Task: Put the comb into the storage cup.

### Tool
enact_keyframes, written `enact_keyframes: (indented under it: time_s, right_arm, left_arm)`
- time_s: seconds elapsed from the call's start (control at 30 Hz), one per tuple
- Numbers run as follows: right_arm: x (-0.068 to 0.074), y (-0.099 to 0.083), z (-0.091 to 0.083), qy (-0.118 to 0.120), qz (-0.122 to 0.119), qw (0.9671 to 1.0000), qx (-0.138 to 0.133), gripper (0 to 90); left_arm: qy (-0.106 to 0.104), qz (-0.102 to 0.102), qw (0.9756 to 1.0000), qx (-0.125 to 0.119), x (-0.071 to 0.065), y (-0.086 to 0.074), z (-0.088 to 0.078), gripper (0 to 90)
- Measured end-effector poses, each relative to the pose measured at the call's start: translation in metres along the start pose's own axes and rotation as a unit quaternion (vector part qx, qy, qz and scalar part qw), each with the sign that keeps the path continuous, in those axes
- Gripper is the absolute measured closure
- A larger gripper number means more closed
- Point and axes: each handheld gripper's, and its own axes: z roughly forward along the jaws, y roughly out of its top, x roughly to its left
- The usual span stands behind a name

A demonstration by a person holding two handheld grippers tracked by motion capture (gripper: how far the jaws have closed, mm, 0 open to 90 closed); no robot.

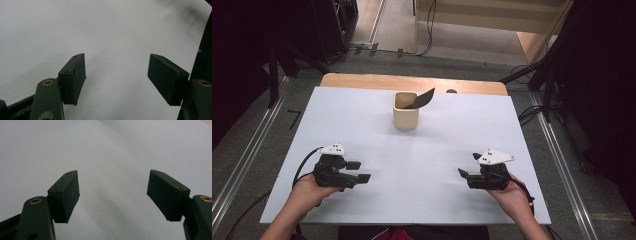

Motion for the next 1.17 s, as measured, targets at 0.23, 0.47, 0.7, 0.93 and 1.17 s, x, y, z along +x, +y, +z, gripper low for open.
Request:
enact_keyframes:
  time_s: [0.23,0.47,0.7,0.93,1.17]
  right_arm:
    - [-0.002,-0.009,-0.006,-0.001,0.004,1.0000,0.004,24.2]
    - [-0.004,-0.012,-0.004,0.001,0.001,1.0000,0.002,24.2]
    - [-0.006,-0.013,-0.003,0.004,0.004,1.0000,0.000,24.2]
    - [-0.006,-0.014,-0.002,0.006,0.005,1.0000,0.001,24.2]
    - [-0.006,-0.014,-0.004,0.010,0.007,0.9999,0.001,23.5]
  left_arm:
    - [-0.001,0.002,1.0000,-0.003,-0.001,0.000,0.000,31.9]
    - [-0.001,0.002,1.0000,-0.004,0.001,0.000,0.001,31.9]
    - [-0.002,0.004,1.0000,-0.002,0.001,0.000,0.002,31.9]
    - [-0.002,0.004,1.0000,-0.004,0.002,0.000,0.000,31.9]
    - [-0.001,0.005,1.0000,-0.003,0.002,0.000,0.000,31.9]
